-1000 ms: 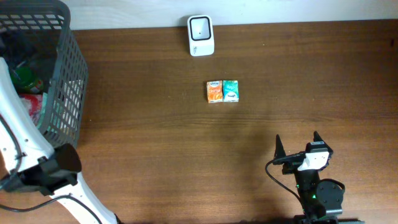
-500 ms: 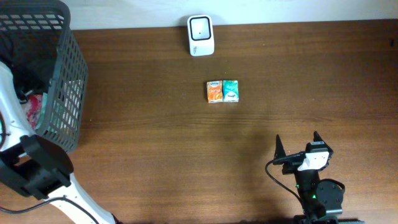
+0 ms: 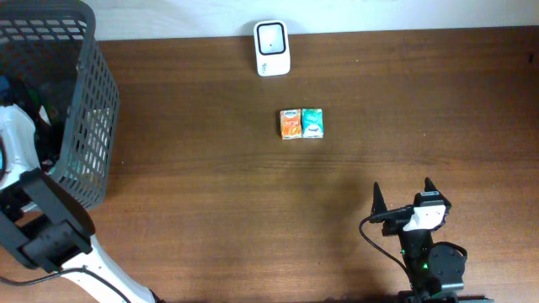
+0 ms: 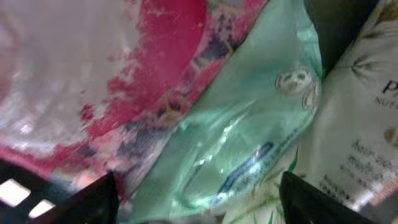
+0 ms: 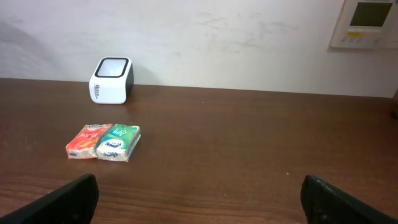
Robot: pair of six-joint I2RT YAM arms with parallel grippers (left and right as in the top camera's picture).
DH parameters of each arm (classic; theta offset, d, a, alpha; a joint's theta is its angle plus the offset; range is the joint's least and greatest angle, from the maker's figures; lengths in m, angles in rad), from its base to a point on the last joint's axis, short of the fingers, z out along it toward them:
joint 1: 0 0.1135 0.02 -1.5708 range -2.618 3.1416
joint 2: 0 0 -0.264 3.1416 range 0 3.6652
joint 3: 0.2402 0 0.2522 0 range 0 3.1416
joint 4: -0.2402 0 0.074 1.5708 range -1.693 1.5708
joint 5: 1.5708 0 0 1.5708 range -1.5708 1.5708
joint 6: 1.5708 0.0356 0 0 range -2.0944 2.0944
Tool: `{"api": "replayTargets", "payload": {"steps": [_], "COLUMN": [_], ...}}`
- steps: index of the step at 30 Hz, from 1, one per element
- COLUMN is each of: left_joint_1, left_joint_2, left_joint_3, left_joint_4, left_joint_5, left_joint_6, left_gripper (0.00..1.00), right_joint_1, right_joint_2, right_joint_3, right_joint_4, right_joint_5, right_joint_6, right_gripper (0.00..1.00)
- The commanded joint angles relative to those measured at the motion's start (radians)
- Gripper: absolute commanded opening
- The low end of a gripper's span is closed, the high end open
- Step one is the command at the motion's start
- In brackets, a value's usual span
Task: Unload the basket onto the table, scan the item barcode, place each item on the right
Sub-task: 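Reach the left gripper into the basket and grasp the green toilet tissue pack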
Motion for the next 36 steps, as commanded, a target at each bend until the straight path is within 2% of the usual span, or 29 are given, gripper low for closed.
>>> {"api": "replayTargets", "payload": {"steps": [1,3,6,9,11,13,16,17,18,19,22,27,33,36], "left_joint_1": [0.003,0.003,0.003,0.003,0.003,0.003,0.003,0.004,0.003,0.003,0.006,0.006,0.006,0.0], "left_joint_2": [0.007,0.007,0.007,0.005,-0.002,-0.01,-0.012,-0.012,-0.012,-0.012,-0.012,-0.014,-0.014,-0.018], "left_joint_3": [-0.053,-0.08,-0.089,-0.079,-0.05,-0.01,0.015,0.015,0.014,0.014,0.014,0.023,0.236,0.284], "left_joint_4": [0.046,0.057,0.057,0.049,0.027,0.004,-0.021,-0.026,-0.029,-0.033,-0.047,-0.057,-0.154,-0.192], "left_joint_5": [0.018,0.018,0.018,0.018,0.045,0.059,0.06,0.059,0.06,0.059,0.059,0.059,0.059,0.06], "left_joint_6": [0.033,0.033,0.032,0.028,0.027,0.024,0.024,0.025,0.024,0.024,0.025,0.024,-0.017,-0.021], "left_gripper": [0.81,0.69,0.32,0.17,0.13,0.19,0.21,0.2,0.11,0.07,0.0,0.0,0.0,0.0], "right_joint_1": [-0.003,-0.003,-0.003,-0.003,-0.003,-0.003,-0.003,-0.003,-0.003,-0.003,-0.003,-0.003,-0.003,-0.003], "right_joint_2": [-0.006,-0.006,-0.006,-0.006,-0.006,-0.006,-0.006,-0.006,-0.006,-0.006,-0.006,-0.006,-0.006,-0.006], "right_joint_3": [-0.009,-0.009,-0.009,-0.009,-0.009,-0.009,-0.009,-0.009,-0.009,-0.009,-0.009,-0.009,-0.009,-0.009], "right_joint_4": [-0.001,-0.001,-0.002,-0.001,-0.001,-0.001,-0.001,-0.002,-0.002,-0.001,-0.001,-0.001,-0.001,-0.001], "right_joint_5": [0.005,0.005,0.005,0.005,0.005,0.005,0.005,0.005,0.005,0.005,0.005,0.005,0.005,0.005], "right_joint_6": [0.011,0.011,0.011,0.011,0.011,0.011,0.011,0.011,0.011,0.011,0.011,0.011,0.011,0.011], "right_gripper": [0.99,0.99,0.99,0.99,0.98,0.99,0.99,0.99,0.99,0.99,0.99,0.99,0.99,0.99]}}
